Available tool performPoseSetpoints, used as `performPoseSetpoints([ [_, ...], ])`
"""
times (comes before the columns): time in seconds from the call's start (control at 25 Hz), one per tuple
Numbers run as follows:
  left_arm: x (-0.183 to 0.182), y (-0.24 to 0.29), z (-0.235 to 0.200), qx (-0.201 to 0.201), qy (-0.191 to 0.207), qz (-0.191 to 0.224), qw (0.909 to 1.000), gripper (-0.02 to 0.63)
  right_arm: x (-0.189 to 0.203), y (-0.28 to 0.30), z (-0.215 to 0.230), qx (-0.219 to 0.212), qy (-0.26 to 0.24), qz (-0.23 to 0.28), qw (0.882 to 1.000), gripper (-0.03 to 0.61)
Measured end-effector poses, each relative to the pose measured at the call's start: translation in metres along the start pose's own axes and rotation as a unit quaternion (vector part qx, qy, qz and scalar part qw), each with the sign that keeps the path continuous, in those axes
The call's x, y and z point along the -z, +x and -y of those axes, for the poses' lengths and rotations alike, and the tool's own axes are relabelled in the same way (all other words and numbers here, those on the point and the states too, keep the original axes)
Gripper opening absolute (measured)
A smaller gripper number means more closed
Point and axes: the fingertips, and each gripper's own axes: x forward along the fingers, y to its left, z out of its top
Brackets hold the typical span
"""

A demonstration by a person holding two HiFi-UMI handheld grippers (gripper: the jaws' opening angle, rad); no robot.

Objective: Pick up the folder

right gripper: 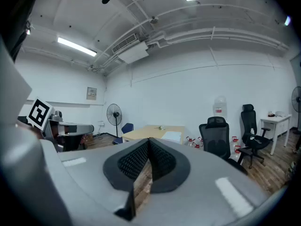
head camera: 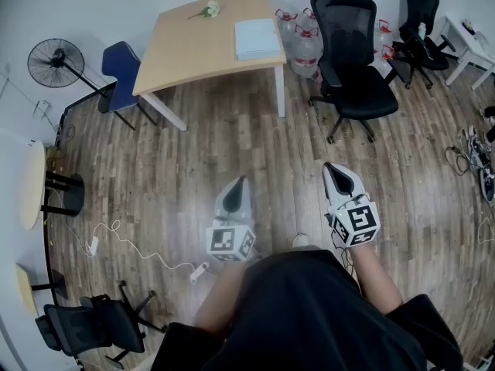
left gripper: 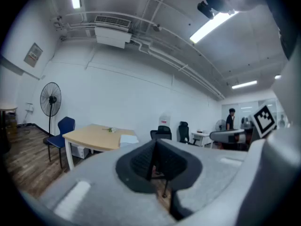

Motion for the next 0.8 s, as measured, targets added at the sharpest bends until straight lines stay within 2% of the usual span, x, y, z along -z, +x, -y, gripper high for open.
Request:
performPoseSetpoints([
  [0.2, 0.002, 0.008, 0.019, -0.003, 0.001, 0.006, 1.0000, 0.002, -0.003, -0.011, 0.024, 0.004, 0.005, 0.016, 1.000, 0.000],
  [0.36, 0.004, 0.008, 0.048, 0.023, 0.004, 0.025, 0.9994, 0.003, 0.007, -0.024, 0.037, -0.011, 0.008, 0.011, 1.000, 0.000],
  [0.6, 0.017, 0.023, 0.061, 0.015, 0.042, 0.001, 0.9990, 0.002, 0.018, -0.026, 0.046, -0.023, 0.008, -0.002, 1.000, 0.000],
  [0.8, 0.023, 0.048, 0.070, 0.030, 0.028, -0.009, 0.9991, 0.003, 0.035, -0.027, 0.068, -0.009, 0.013, -0.017, 1.000, 0.000],
])
